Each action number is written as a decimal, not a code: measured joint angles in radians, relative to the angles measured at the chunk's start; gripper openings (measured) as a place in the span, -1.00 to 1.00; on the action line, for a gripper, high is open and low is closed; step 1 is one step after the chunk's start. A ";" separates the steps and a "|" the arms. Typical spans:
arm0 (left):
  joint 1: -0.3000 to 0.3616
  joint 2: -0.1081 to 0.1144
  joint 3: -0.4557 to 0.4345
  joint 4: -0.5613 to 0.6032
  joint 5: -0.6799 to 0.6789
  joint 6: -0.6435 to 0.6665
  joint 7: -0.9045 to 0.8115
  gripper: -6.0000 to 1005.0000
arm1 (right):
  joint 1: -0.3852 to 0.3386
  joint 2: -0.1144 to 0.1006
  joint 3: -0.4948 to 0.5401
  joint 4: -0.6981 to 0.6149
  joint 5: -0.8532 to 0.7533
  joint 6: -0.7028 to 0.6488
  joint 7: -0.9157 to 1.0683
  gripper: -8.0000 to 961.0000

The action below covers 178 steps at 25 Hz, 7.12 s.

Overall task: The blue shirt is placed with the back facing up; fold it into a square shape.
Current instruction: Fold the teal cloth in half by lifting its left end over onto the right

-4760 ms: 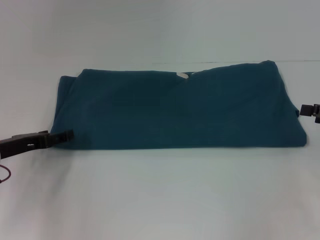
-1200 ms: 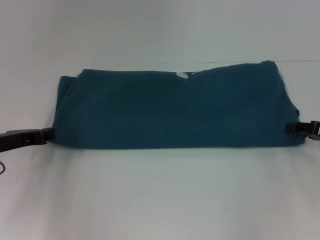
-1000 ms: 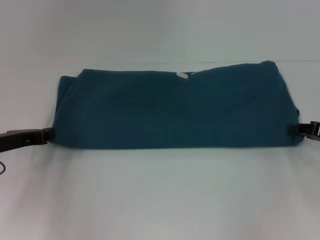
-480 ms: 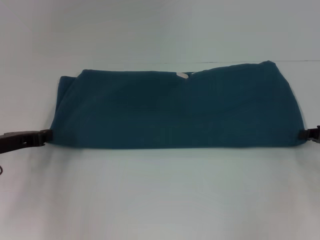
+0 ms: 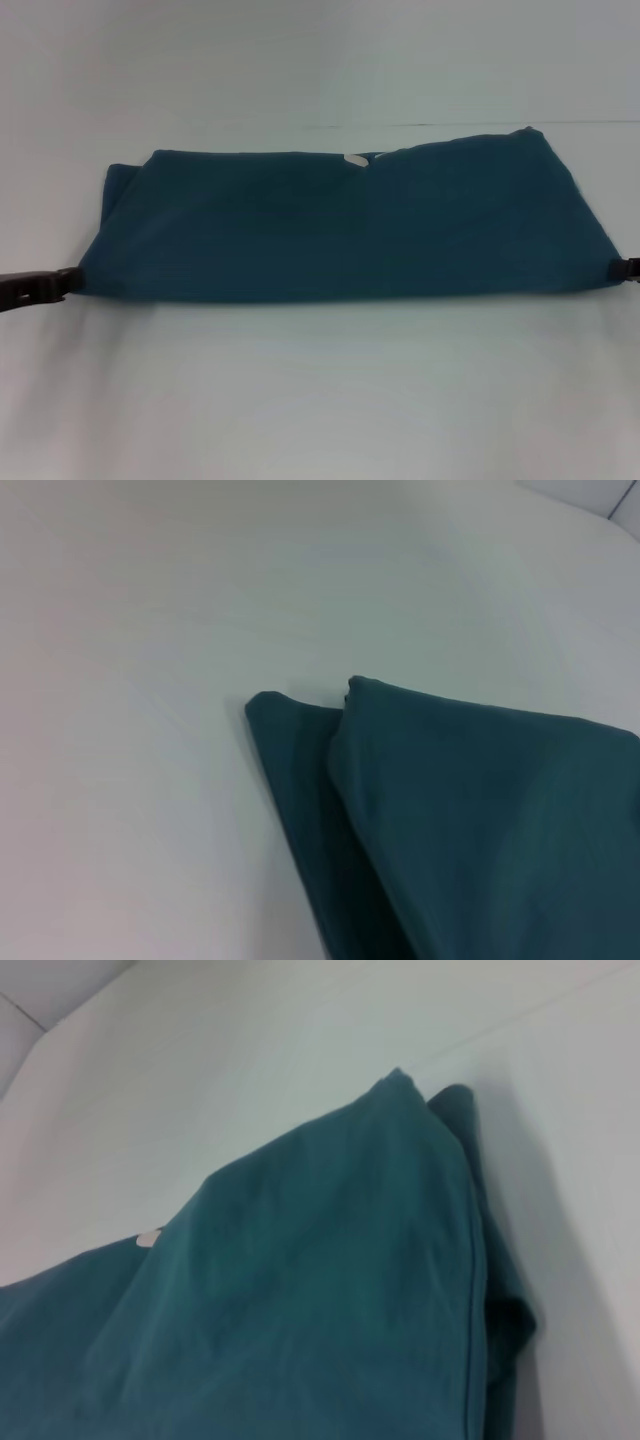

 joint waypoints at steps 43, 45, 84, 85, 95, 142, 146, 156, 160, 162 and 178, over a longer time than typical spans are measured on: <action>0.037 0.013 -0.288 0.004 -0.059 0.239 -0.045 0.14 | -0.056 0.007 0.130 -0.098 0.207 -0.283 -0.178 0.28; 0.039 0.010 -0.297 -0.008 -0.071 0.254 -0.055 0.31 | -0.045 0.013 0.129 -0.090 0.220 -0.284 -0.202 0.48; 0.017 0.018 -0.225 -0.112 0.012 0.215 -0.229 0.76 | 0.103 -0.009 -0.088 -0.054 0.224 -0.177 -0.180 0.91; 0.016 0.018 -0.222 -0.112 0.013 0.213 -0.232 0.76 | 0.103 -0.012 -0.094 -0.052 0.224 -0.185 -0.183 0.91; 0.011 0.018 -0.204 -0.113 0.039 0.189 -0.250 0.76 | 0.103 -0.025 -0.097 -0.054 0.227 -0.251 -0.202 0.91; -0.041 0.023 -0.141 -0.130 0.078 0.056 -0.272 -0.93 | 0.097 -0.013 -0.053 -0.051 0.233 -0.252 -0.195 0.91; -0.031 0.026 -0.147 -0.120 0.078 0.047 -0.270 -0.93 | 0.100 -0.004 -0.053 -0.050 0.233 -0.246 -0.196 0.91; 0.041 0.048 -0.232 -0.037 0.081 0.066 -0.263 -0.94 | 0.143 0.030 -0.062 -0.045 0.235 -0.209 -0.194 0.91; 0.066 0.062 -0.286 0.004 0.095 0.083 -0.262 -0.94 | 0.169 0.038 -0.064 -0.023 0.236 -0.189 -0.197 0.91; 0.072 0.071 -0.322 0.023 0.111 0.090 -0.262 -0.94 | 0.179 0.039 -0.064 -0.011 0.236 -0.178 -0.198 0.91; -0.057 -0.018 -0.263 0.032 -0.157 0.371 -0.163 -0.94 | 0.144 0.034 -0.066 0.005 0.236 -0.193 -0.241 0.91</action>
